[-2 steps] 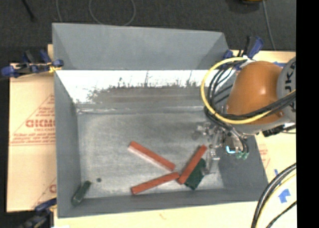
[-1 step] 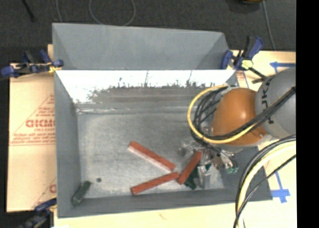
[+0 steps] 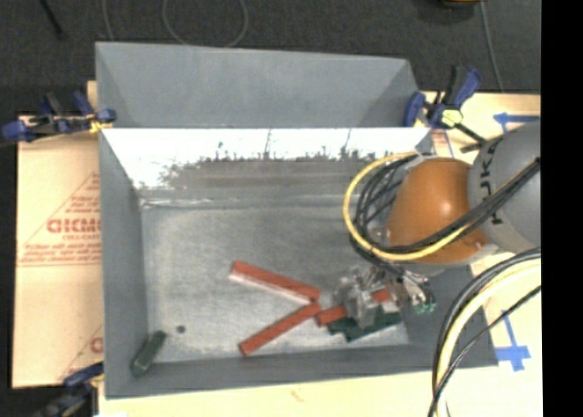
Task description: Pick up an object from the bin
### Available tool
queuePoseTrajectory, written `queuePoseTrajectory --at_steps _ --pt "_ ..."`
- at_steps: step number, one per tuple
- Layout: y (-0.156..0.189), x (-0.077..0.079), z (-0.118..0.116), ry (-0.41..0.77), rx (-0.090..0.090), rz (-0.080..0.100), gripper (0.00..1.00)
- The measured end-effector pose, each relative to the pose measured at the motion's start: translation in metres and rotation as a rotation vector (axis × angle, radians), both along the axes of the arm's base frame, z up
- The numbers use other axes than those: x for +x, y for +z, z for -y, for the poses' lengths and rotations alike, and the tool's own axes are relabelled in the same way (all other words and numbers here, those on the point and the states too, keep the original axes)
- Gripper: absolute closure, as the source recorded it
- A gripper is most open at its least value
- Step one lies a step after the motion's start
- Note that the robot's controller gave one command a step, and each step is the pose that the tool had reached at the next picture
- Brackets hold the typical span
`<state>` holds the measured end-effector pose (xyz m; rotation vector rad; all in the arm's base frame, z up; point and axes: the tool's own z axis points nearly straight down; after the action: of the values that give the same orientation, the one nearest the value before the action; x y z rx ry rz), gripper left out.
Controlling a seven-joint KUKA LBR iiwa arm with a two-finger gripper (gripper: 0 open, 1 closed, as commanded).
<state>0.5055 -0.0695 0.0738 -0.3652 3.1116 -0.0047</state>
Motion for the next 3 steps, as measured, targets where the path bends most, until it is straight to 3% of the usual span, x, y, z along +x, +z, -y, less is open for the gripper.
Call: queuePoseTrajectory --at_steps 1,2,3 --pt "0.02 -0.027 -0.015 -0.011 0.004 -0.004 1.0" --pt "-0.003 -0.022 -0.048 -0.031 0.002 -0.011 1.0" --pt "-0.002 0.002 -0.076 -0.08 0.002 -0.006 1.0"
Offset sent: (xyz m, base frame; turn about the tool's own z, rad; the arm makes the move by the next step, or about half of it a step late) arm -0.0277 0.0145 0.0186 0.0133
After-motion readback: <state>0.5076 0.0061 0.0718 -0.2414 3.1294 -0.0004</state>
